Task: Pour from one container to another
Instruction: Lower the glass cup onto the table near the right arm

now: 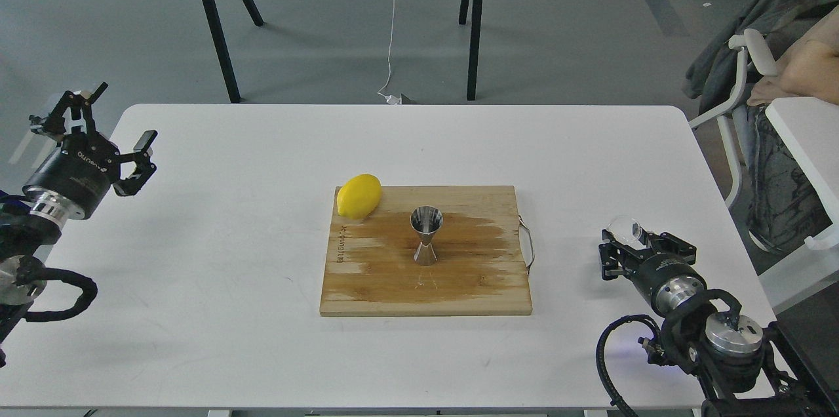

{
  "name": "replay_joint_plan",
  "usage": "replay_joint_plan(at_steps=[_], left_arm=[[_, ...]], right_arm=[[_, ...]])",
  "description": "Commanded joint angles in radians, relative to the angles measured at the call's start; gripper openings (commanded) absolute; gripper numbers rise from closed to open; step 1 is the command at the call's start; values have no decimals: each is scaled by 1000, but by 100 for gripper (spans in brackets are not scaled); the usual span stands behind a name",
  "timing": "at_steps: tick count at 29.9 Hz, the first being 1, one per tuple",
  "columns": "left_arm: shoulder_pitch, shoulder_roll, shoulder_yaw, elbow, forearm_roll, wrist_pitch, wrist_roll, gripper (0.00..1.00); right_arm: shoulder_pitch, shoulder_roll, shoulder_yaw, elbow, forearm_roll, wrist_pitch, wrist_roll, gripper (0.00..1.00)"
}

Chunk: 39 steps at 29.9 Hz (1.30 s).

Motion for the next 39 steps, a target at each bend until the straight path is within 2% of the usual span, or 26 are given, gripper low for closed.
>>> replay_joint_plan(at_steps=[1, 15, 39], left_arm=[[0, 0, 0, 0, 0, 0, 0, 99], [0, 0, 0, 0, 1, 0, 0, 99], [0, 2, 0, 0, 1, 0, 0, 99]], right_arm=[[0, 0, -2, 0, 0, -1, 0, 71], [0, 0, -2, 0, 0, -8, 0, 95], [-6, 5, -5, 8, 8, -1, -5, 98]])
